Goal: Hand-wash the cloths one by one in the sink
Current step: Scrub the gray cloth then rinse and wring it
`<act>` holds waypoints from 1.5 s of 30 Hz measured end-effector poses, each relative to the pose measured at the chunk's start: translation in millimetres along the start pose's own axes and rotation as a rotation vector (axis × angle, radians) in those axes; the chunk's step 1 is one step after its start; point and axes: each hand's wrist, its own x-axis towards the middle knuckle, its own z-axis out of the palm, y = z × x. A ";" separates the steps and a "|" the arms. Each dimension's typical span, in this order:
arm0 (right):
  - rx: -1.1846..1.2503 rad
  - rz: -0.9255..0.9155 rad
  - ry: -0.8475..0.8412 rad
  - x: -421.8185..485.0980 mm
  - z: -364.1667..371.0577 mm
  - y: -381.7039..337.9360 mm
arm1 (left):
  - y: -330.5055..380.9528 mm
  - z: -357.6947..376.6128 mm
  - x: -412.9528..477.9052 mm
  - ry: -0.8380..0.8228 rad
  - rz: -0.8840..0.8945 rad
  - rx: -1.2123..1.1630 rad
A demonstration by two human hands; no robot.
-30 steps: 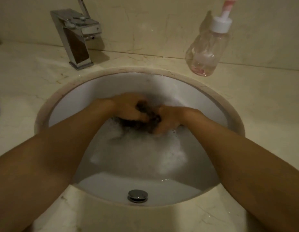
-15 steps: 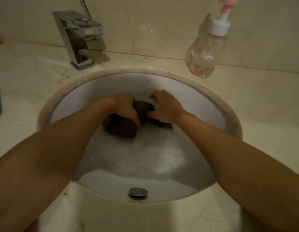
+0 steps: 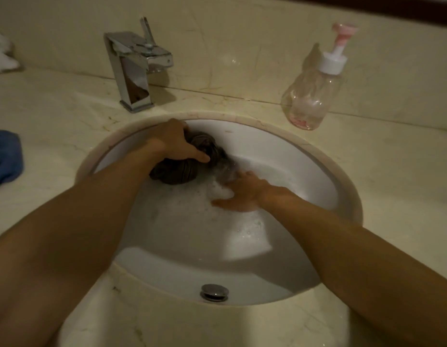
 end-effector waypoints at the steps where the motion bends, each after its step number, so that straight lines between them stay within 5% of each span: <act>1: -0.021 0.006 -0.031 -1.0 0.4 0.0 | 0.1 0.2 0.4 0.009 0.010 0.001; 30: 0.122 0.037 0.074 9.7 6.5 -12.0 | 12.9 -3.7 -6.0 0.077 0.062 -0.093; 35: -0.013 0.093 0.021 12.1 11.4 -16.0 | 11.5 -2.0 -5.3 0.073 0.076 -0.084; 45: 0.213 -0.062 0.036 15.0 -7.7 -12.1 | 12.8 0.1 -3.9 0.078 0.075 -0.154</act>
